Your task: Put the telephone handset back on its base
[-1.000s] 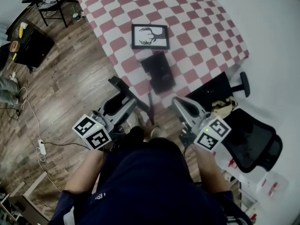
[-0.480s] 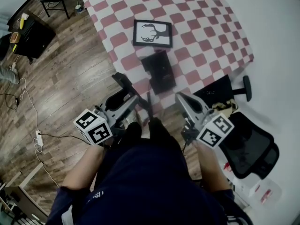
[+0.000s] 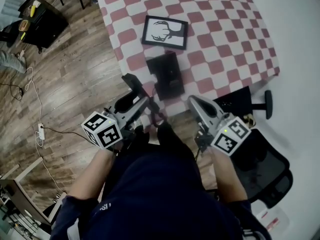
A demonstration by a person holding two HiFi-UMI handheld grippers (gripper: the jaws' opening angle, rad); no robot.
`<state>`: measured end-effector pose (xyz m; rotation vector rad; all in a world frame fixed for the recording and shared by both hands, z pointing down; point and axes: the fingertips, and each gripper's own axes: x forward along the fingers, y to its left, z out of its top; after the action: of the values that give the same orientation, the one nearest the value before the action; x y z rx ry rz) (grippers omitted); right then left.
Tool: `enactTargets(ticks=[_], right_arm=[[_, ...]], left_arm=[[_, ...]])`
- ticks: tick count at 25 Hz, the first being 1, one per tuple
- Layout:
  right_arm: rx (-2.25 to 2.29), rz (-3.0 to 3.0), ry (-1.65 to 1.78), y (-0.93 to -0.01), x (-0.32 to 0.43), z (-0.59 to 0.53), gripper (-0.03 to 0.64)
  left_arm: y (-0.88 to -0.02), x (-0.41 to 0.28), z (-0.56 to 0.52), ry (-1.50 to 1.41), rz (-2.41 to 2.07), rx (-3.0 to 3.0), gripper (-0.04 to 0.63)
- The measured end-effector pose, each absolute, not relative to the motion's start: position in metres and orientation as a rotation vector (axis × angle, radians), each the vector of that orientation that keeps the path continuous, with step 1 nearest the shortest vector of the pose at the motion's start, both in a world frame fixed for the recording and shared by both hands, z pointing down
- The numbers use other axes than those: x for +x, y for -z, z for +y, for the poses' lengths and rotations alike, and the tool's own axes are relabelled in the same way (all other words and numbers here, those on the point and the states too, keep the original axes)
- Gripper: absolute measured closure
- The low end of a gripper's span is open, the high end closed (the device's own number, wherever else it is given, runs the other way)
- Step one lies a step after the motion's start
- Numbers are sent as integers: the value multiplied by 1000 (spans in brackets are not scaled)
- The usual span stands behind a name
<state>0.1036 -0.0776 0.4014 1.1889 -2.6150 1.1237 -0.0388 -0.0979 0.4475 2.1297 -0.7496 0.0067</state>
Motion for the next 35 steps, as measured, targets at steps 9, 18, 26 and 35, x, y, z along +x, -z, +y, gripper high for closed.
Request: enactTargets(ticks=[9,18,26,35], right_arm=[[1107,-2611,-1181,-418,140,-90,601],[1049,-2582,-1240,-439,158,-98,600],[1030,-2572,-1271,-449,167,-102,601],[1018,-2574,-1290,-454,169,-104,600]], left_arm=[[-482,-8,-114,-72,-846,2052,380],[-523,5,-129,-169,-909,1955,379],[-545,7,-135,-243,-945,1906,379],[-558,12,-135,-296,-990,1840,377]])
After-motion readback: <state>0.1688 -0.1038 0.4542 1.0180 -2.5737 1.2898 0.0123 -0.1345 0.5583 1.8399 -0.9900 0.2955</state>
